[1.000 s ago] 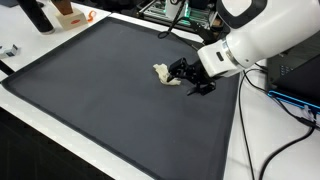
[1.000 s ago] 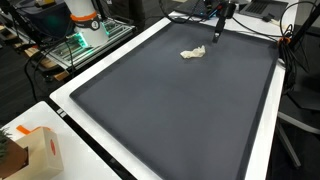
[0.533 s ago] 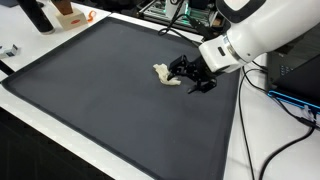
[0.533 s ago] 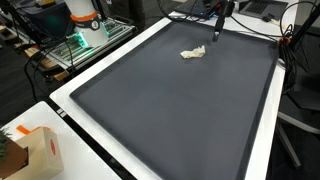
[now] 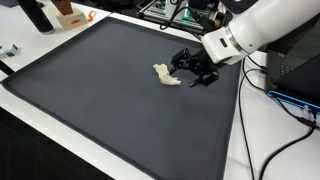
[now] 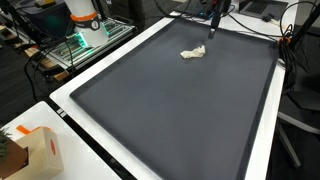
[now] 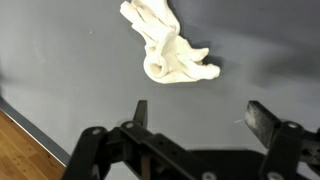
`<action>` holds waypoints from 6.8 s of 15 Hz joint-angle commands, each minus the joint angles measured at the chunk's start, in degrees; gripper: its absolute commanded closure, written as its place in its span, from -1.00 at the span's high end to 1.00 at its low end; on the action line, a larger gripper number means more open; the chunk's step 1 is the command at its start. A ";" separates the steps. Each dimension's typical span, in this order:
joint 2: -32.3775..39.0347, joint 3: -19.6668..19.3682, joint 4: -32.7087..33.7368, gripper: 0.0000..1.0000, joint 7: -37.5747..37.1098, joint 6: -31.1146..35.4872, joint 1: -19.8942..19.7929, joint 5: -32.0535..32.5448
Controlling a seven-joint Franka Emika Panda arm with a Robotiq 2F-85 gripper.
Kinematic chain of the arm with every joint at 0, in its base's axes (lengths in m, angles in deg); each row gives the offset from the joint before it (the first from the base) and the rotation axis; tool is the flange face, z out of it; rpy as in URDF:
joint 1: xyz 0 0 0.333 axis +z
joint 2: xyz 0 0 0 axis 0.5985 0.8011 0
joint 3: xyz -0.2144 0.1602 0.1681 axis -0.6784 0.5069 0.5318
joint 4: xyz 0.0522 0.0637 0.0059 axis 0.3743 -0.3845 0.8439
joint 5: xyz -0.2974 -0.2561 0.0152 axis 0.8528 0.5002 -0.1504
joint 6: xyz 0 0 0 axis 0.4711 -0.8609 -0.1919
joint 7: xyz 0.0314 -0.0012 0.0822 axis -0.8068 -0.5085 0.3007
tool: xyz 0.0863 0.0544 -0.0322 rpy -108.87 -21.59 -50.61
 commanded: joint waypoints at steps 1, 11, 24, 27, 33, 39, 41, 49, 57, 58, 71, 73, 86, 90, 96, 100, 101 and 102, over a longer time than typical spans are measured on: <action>-3.46 1.56 -5.25 1.00 0.12 1.24 -1.41 -0.67; -8.27 3.88 -12.73 1.00 1.01 4.43 -3.70 -0.38; -15.30 4.98 -23.51 1.00 3.75 16.16 -10.07 -6.95; -17.13 5.00 -26.18 1.00 6.18 20.19 -12.30 -11.61; -21.35 5.01 -31.49 1.00 11.37 27.42 -17.16 -22.91; -25.42 5.05 -35.23 1.00 12.58 29.59 -21.50 -36.98; -26.90 5.17 -36.30 1.00 13.16 29.84 -22.61 -41.55; -28.84 4.29 -36.25 1.00 12.13 28.19 -24.44 -49.27; -28.44 4.59 -35.29 1.00 13.78 28.43 -24.62 -49.41; -27.03 4.99 -33.75 1.00 16.45 28.20 -24.48 -48.54; -8.44 4.49 -16.00 1.00 22.92 20.49 -20.05 -35.35; -6.70 3.58 -14.35 1.00 21.92 19.81 -19.29 -33.73; -4.69 2.42 -12.86 1.00 8.76 18.82 -18.27 -37.15; -4.36 2.51 -12.47 1.00 7.14 16.64 -18.19 -37.25; -3.75 2.61 -11.77 0.55 7.09 14.10 -18.25 -37.38; -2.38 2.06 -10.77 0.08 7.44 15.21 -18.08 -36.46; -2.12 1.81 -10.46 0.15 7.15 15.23 -17.92 -36.20; -1.97 1.70 -10.24 0.73 7.25 15.52 -17.84 -36.02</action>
